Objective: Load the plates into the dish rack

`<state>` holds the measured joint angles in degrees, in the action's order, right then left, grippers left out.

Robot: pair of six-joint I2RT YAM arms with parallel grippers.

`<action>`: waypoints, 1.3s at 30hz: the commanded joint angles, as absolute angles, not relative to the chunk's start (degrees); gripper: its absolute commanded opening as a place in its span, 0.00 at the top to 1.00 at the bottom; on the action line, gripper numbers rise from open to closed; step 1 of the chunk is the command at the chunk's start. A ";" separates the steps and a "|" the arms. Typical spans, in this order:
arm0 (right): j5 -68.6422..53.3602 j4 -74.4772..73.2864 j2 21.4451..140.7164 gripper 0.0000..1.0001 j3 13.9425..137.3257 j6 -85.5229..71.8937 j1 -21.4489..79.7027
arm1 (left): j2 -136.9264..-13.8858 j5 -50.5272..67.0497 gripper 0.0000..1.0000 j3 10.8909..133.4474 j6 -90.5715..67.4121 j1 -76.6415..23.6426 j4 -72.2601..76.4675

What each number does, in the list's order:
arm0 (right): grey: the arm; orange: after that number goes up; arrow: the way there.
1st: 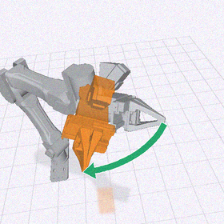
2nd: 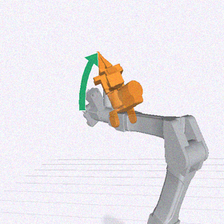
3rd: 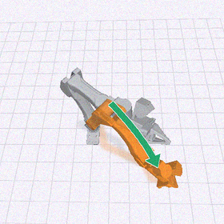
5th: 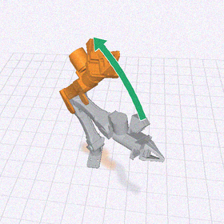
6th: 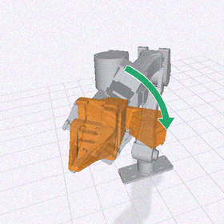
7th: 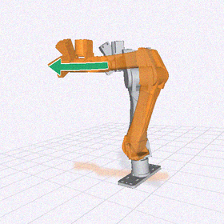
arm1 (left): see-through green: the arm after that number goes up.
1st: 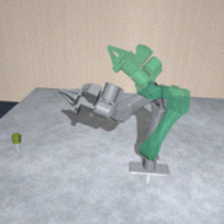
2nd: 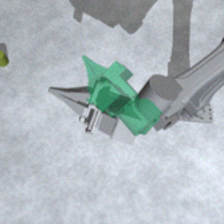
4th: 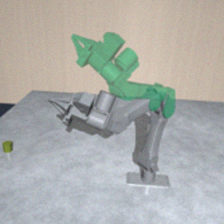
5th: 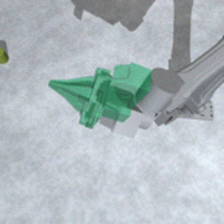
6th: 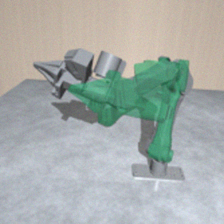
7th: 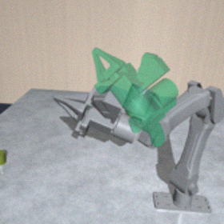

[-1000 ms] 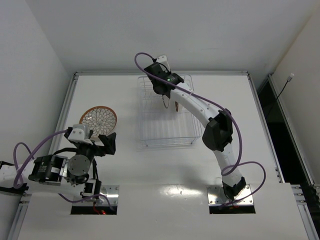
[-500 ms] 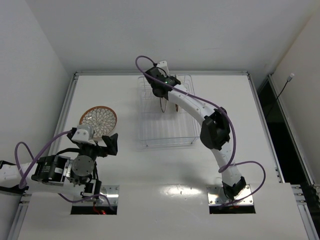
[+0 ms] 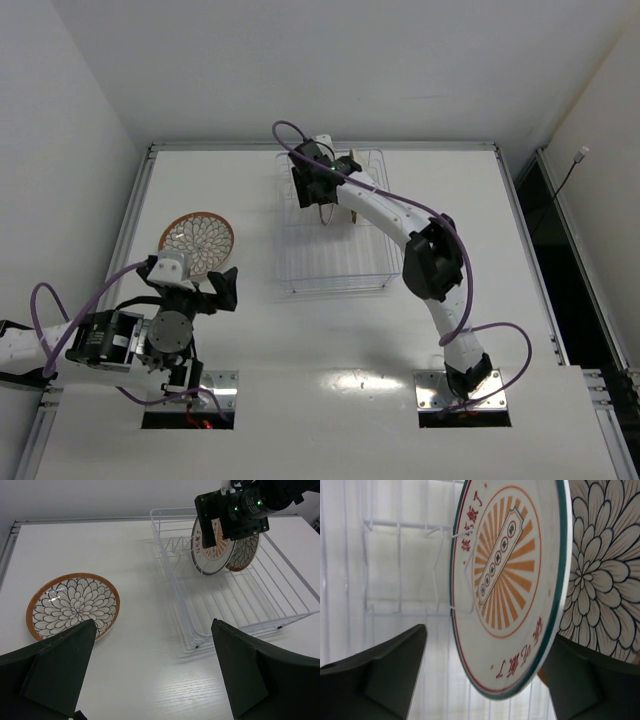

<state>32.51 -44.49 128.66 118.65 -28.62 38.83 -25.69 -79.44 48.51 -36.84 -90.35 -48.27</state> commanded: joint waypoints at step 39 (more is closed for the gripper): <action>17.75 -45.70 62.93 0.01 76.20 -24.43 39.20 | -59.58 -54.78 0.00 65.30 -8.96 -64.10 -14.15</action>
<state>18.41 -46.26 64.69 76.29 -25.28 39.05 -58.78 -65.54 62.06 -11.97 -70.35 -19.14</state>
